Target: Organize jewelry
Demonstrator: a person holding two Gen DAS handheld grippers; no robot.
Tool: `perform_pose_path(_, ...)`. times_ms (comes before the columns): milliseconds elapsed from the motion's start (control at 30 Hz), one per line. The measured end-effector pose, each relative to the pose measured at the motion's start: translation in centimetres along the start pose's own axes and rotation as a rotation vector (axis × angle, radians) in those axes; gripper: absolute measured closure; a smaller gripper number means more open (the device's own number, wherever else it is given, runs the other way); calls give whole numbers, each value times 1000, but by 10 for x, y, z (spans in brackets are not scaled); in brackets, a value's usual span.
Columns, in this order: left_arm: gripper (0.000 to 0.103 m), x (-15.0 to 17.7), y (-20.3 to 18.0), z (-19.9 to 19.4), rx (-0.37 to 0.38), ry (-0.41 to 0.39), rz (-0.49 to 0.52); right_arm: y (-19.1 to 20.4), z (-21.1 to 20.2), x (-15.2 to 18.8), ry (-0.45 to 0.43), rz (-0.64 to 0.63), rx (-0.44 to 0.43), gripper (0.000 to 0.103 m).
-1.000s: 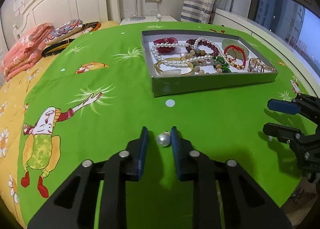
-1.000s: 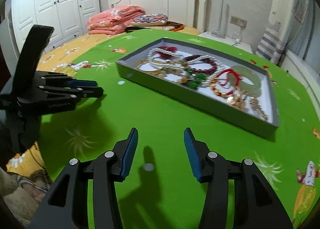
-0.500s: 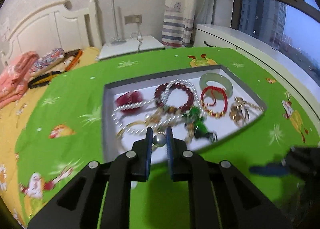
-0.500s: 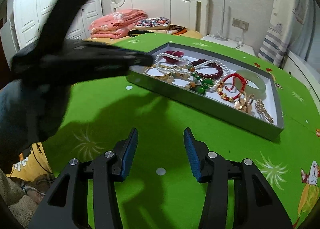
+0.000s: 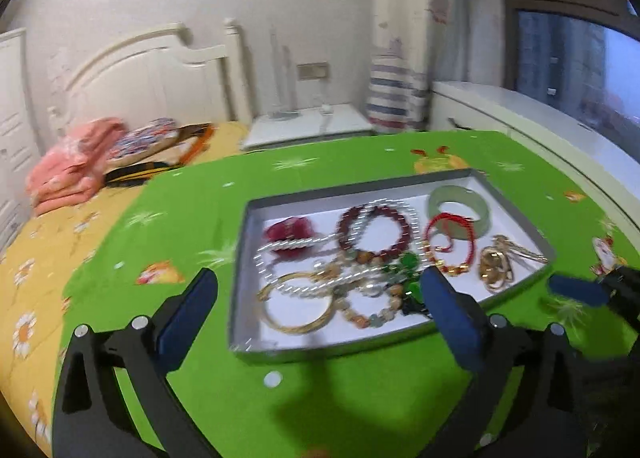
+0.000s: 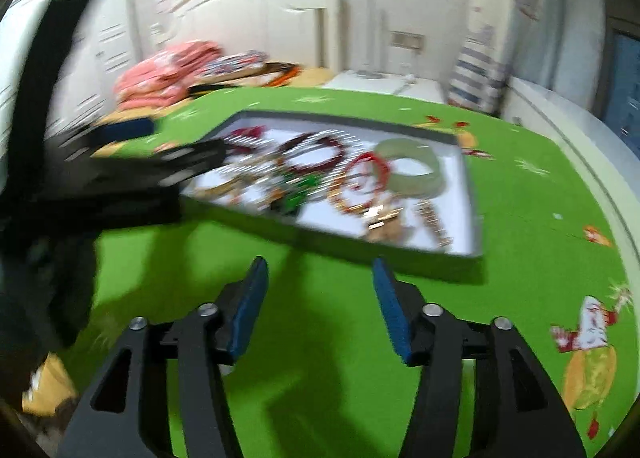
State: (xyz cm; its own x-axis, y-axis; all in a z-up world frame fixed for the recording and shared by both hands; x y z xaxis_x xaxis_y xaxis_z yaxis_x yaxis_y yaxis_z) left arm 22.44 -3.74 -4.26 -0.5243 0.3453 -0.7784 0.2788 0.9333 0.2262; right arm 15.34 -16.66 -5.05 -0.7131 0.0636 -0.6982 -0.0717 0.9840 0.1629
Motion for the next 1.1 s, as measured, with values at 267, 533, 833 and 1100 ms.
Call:
perform_pose_path(267,5,17,-3,-17,-73,69,-18,-21,-7,-24,-20,89,113,27)
perform_pose_path(533,5,29,-4,-30,-22,100,-101,-22,-18,-30,-47,111,118,22)
perform_pose_path(833,5,47,-2,-41,5,131,-143,-17,-25,-18,-70,104,146,21)
perform_pose_path(1100,5,50,-8,-57,8,124,-140,-19,-41,-14,-90,96,166,20)
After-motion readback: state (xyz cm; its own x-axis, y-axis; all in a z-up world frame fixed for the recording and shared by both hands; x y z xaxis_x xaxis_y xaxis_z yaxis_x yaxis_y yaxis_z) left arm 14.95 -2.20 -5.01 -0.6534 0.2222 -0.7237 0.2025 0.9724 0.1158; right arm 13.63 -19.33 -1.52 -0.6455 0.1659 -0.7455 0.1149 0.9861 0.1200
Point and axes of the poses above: each gripper's, at about its wrist camera, not at the fingertips, and z roughly the way its jaws point, y to its left, x to its underside, the point moved 8 cm from there along z, roughly the way its jaws point, and after that the axes turned 8 degrees about z, right-handed, at the moved point
